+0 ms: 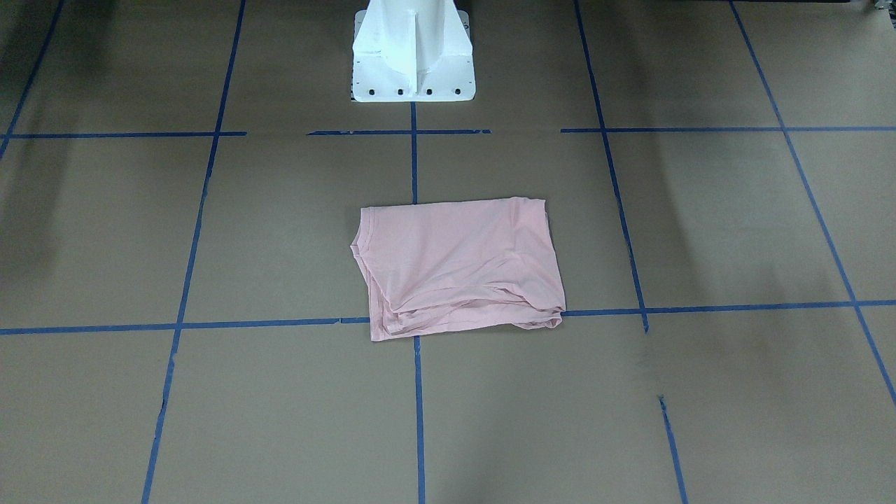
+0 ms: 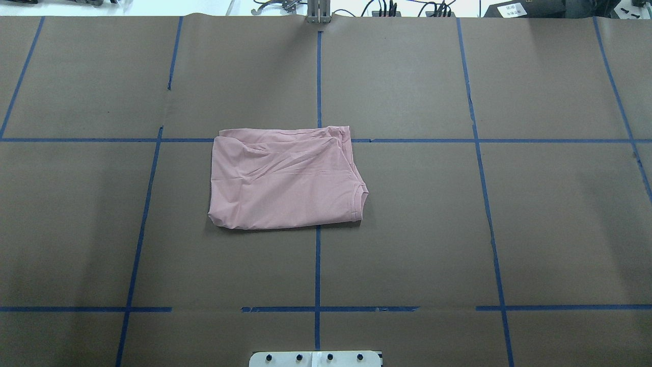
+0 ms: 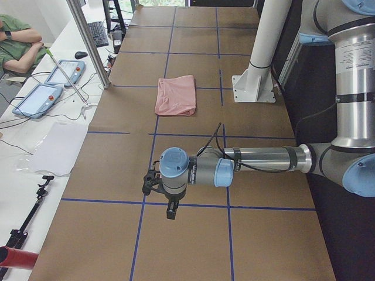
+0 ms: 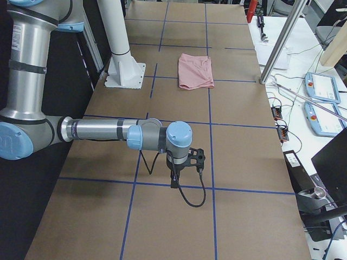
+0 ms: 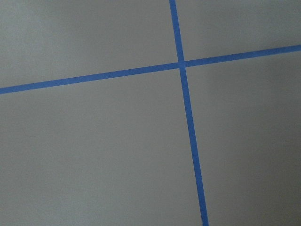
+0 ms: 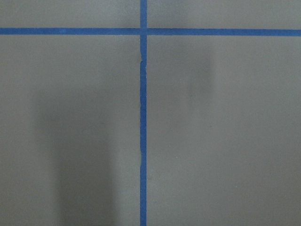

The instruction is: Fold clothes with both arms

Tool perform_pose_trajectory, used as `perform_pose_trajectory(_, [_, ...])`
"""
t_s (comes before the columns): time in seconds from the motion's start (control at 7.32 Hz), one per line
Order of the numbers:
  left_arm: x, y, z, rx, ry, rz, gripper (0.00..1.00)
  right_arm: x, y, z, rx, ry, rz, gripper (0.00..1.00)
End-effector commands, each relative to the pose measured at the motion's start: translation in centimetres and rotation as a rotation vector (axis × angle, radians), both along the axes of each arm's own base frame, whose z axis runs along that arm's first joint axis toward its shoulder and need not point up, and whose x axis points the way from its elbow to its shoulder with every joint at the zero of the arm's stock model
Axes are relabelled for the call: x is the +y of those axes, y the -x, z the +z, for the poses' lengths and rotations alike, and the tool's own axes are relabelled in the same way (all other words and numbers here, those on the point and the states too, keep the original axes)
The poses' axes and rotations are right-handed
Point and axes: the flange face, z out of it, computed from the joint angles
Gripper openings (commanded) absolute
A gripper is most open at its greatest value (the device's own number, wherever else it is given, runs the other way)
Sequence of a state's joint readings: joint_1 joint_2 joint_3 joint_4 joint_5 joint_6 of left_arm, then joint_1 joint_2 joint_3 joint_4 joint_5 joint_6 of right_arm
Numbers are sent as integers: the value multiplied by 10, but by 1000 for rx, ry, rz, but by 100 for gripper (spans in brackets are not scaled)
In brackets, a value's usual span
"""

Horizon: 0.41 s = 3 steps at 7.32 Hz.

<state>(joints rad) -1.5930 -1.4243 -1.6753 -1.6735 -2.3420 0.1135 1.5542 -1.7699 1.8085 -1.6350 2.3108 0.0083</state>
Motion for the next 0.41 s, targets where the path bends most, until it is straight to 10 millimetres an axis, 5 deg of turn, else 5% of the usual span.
perform_pose_trajectory(0.0, [-1, 2, 0, -26, -5, -1, 100, 5, 0, 5, 1, 11, -2, 100])
perform_pose_trajectory(0.27, [-2, 1, -2, -24, -10, 1, 100, 5, -1, 6, 1, 13, 0, 100])
